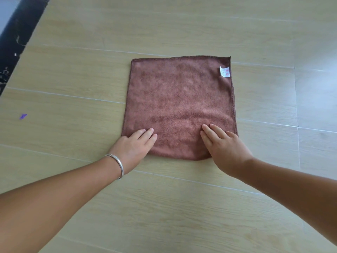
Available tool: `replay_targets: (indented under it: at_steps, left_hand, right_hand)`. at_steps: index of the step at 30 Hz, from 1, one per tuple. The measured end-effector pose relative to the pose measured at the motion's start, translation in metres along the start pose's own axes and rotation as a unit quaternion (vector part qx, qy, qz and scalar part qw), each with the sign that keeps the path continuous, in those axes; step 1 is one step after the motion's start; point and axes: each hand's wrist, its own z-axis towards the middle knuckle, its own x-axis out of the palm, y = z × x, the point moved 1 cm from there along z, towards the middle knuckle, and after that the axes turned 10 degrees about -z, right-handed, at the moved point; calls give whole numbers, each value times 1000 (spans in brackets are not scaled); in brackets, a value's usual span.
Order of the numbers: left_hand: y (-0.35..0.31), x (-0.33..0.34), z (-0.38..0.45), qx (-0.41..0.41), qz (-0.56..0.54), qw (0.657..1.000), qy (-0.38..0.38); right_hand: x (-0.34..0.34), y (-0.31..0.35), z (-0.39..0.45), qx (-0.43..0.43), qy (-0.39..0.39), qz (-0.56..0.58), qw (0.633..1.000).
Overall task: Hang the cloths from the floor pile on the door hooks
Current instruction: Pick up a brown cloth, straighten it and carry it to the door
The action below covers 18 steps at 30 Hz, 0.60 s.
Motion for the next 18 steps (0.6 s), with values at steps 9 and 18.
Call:
replay_targets:
  at_steps: [9,18]
  left_hand:
    - [17,-9,-2,-33,-97,994,-45]
    - [9,-14,1,-49,-129,989,47]
  right_hand:
    - [7,-8,-4,3,-55,60,997]
    - [-2,-17,-10,18,-54,66,996]
